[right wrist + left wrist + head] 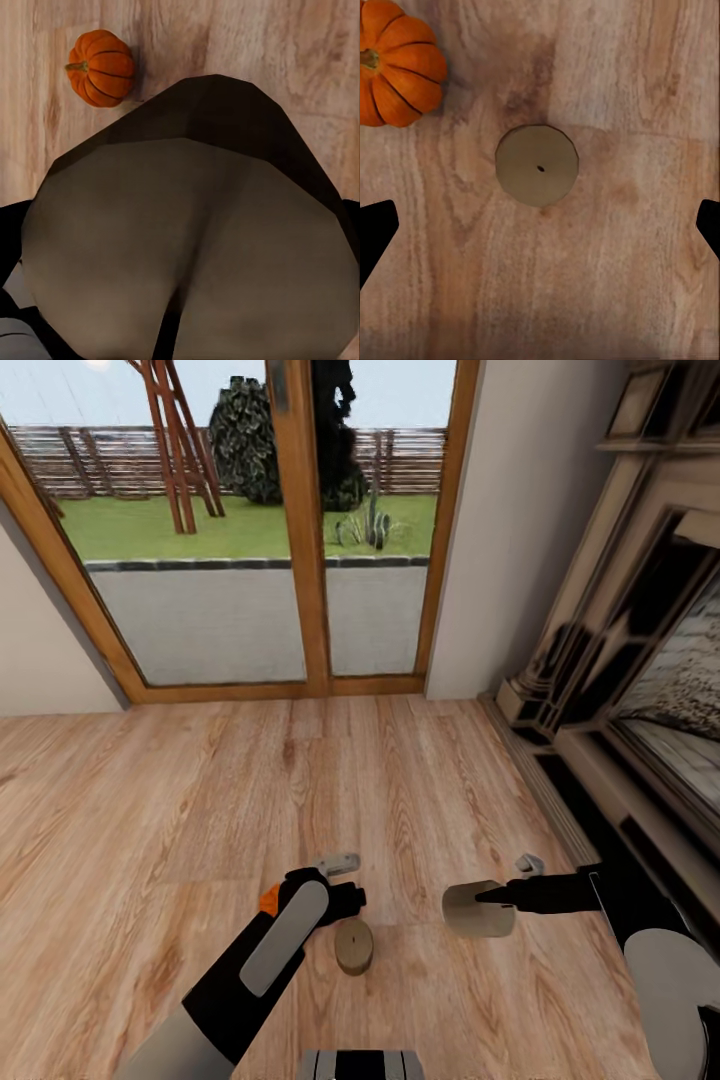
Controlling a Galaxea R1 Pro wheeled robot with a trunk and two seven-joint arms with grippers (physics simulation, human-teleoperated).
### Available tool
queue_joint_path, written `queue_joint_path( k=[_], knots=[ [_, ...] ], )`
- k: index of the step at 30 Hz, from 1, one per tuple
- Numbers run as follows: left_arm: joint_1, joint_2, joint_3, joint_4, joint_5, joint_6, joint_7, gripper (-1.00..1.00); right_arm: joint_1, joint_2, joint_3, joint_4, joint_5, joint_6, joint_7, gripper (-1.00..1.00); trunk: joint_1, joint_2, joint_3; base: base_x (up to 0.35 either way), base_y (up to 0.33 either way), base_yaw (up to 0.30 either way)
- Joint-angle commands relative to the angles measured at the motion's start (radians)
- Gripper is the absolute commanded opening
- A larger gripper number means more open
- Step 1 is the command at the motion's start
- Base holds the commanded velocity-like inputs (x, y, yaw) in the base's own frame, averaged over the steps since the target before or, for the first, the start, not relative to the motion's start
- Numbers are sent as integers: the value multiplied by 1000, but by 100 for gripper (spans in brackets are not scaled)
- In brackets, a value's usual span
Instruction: Place each of the two pumpkins and all three candles from the living room inside a cabinet in the living room (use any cabinet), then make sure every cabinet is closed, and position the cauldron so it is next to a table in the living room.
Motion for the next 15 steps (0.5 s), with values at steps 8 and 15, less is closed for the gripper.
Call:
queue_joint_path(
  k=[8, 15],
  knots=[
    [-1, -1, -4, 8, 6, 2, -3, 100, -1, 1, -7, -1, 8, 11, 8, -100, 3, -2, -32, 0, 0, 0],
    [-1, 1, -4, 9, 6, 2, -3, 100, -1, 0, -8, -3, 9, 11, 8, -100, 6, -4, -59, 0, 0, 0]
  ],
)
